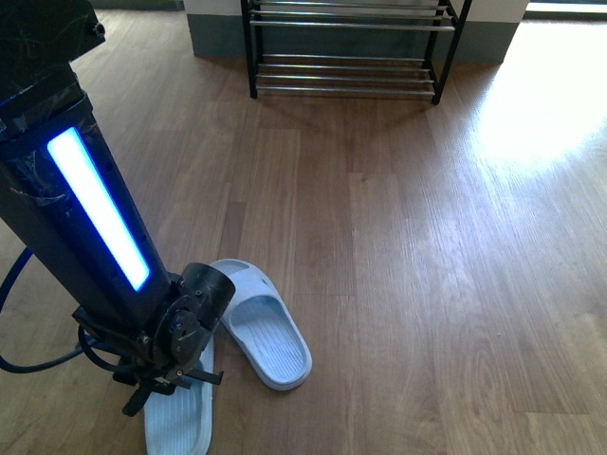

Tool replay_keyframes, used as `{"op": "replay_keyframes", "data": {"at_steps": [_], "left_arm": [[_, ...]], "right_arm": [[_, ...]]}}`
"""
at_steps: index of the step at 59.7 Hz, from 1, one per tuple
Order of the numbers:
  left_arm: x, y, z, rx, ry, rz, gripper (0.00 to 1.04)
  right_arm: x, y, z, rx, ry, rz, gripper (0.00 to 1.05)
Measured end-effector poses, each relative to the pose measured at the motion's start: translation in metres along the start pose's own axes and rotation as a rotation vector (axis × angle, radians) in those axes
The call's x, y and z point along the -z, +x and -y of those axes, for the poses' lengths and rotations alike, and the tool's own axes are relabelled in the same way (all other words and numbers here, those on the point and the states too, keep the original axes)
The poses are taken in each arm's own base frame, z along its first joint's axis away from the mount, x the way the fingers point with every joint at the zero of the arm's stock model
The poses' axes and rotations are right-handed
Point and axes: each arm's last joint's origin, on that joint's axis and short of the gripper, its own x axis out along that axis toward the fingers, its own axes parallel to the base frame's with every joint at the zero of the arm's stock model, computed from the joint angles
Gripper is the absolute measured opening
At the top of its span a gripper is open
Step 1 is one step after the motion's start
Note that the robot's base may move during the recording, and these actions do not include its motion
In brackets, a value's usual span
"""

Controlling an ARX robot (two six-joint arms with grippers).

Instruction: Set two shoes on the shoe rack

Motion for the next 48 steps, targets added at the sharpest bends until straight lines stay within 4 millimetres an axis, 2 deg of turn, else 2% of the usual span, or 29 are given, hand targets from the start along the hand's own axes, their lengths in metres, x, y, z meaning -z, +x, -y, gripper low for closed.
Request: {"op": "replay_keyframes", "data": {"at_steps": [5,11,18,25,30,39,48], "left_arm": [[0.005,-0.008,-0.007,0.014,-0.023,-0.030,0.02],[0.004,-0.031,-0.018,0.053,-0.073,-0.030,0.02],[-0.007,-0.067,-0.034,0.082,-0.128,0.062,0.02],[-0.020,-0.112,-0.057,0.105,-0.184,0.171,0.02],[-0.022,-0.136,-0.075,0.093,-0.217,0.226,0.02],[-0.017,-0.178,-0.107,0.067,-0.269,0.314,0.02],[0.003,-0.220,-0.135,0.051,-0.311,0.374,0.02]], "right_arm": [[0.000,0.000,0.000,0.000,0.000,0.000,0.96],[0.000,0.000,0.000,0.000,0.000,0.000,0.96],[0.000,0.000,0.000,0.000,0.000,0.000,0.96],[0.000,0.000,0.000,0.000,0.000,0.000,0.96],[0.000,0.000,0.000,0.000,0.000,0.000,0.96],[0.000,0.000,0.000,0.000,0.000,0.000,0.96],[0.000,0.000,0.000,0.000,0.000,0.000,0.96]]}}
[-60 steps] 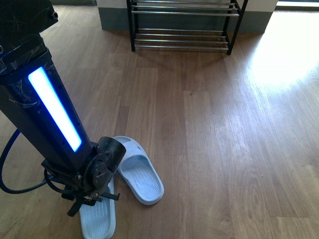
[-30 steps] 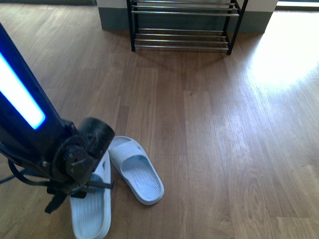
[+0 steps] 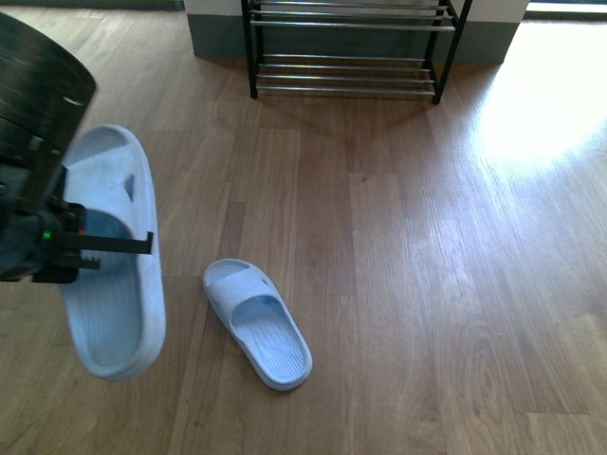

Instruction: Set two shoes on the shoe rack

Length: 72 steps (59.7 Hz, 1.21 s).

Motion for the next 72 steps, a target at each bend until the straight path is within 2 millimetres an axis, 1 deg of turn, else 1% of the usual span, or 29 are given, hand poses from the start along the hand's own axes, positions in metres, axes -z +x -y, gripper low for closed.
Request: {"op": "replay_keyframes", "data": {"at_steps": [5,9,16,17,20,22,26,72], "left_arm": [[0.007,-0.029,-0.018,-0.016,-0.013,0.033,0.02],[0.014,-0.046,-0.030,-0.034,-0.021,0.057,0.02],[0.037,-0.091,-0.062,-0.103,-0.030,0.142,0.02],[0.042,-0.100,-0.068,-0.118,-0.020,0.163,0.02],[0.048,-0.117,-0.077,-0.108,-0.036,0.219,0.02],[0.047,-0.121,-0.079,-0.101,-0.043,0.240,0.02],[0.045,-0.125,-0.081,-0.100,-0.055,0.262,0.02],[0.046,-0.124,-0.080,-0.093,-0.039,0.258,0.02]], "right_arm": [[0.000,0.000,0.000,0.000,0.000,0.000,0.96],[0.000,0.000,0.000,0.000,0.000,0.000,0.96],[0.000,0.000,0.000,0.000,0.000,0.000,0.96],[0.000,0.000,0.000,0.000,0.000,0.000,0.96],[0.000,0.000,0.000,0.000,0.000,0.000,0.96],[0.000,0.000,0.000,0.000,0.000,0.000,0.96],[0.000,0.000,0.000,0.000,0.000,0.000,0.96],[0.000,0.000,0.000,0.003,0.000,0.001,0.96]]}}
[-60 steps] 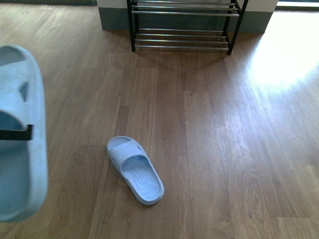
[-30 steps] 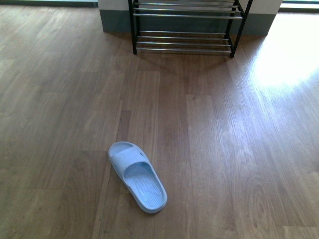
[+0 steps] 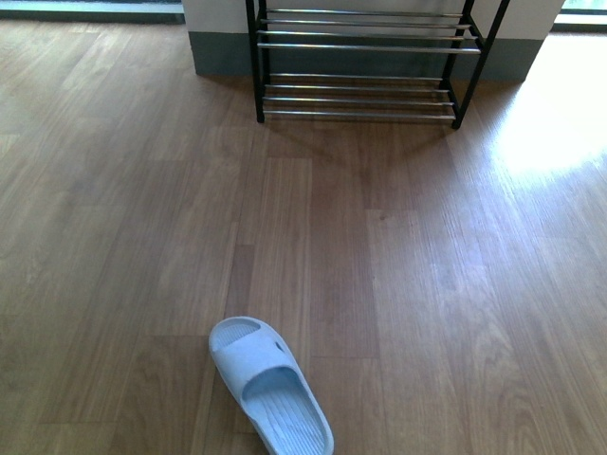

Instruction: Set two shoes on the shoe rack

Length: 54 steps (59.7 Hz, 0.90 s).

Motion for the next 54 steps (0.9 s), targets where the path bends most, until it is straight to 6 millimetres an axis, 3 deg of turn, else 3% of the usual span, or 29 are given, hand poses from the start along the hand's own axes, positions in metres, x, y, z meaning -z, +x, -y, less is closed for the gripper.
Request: {"op": "replay_keyframes", "data": {"at_steps": [54], "left_arm": [[0.0003,0.0008,-0.0005,-0.009,0.002,-0.003,0.02]], "right_arm": [[0.0005,0.0004,-0.0002,-0.007,0.000,-0.007,0.96]]}}
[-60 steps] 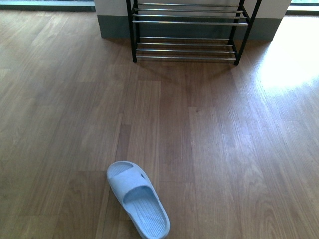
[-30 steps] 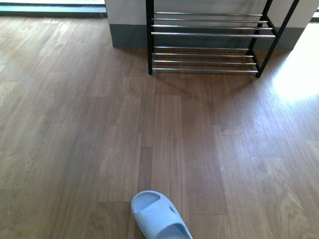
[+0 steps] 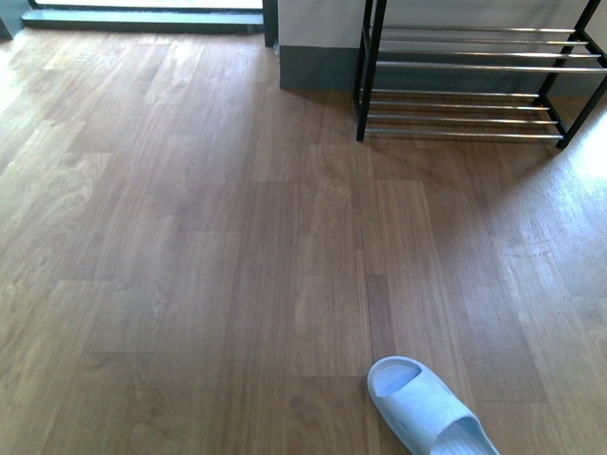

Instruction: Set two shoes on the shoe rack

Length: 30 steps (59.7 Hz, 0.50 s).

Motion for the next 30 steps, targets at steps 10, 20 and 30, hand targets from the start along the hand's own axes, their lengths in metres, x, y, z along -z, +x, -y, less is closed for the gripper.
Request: {"op": "replay_keyframes", "data": {"at_steps": [10,20,30], "left_arm": [[0.000,0.000,0.000,0.002,0.000,0.002,0.02],[0.000,0.000,0.000,0.000,-0.001,0.002,0.02],[0.000,-0.001,0.000,0.004,0.000,0.002,0.02]], "right_arm": [[-0.001,0.000,0.000,0.002,0.000,0.007,0.96],[0.000,0.000,0.000,0.002,0.000,0.006,0.96],[0.012,0.002,-0.001,0.028,-0.056,-0.195,0.96]]}}
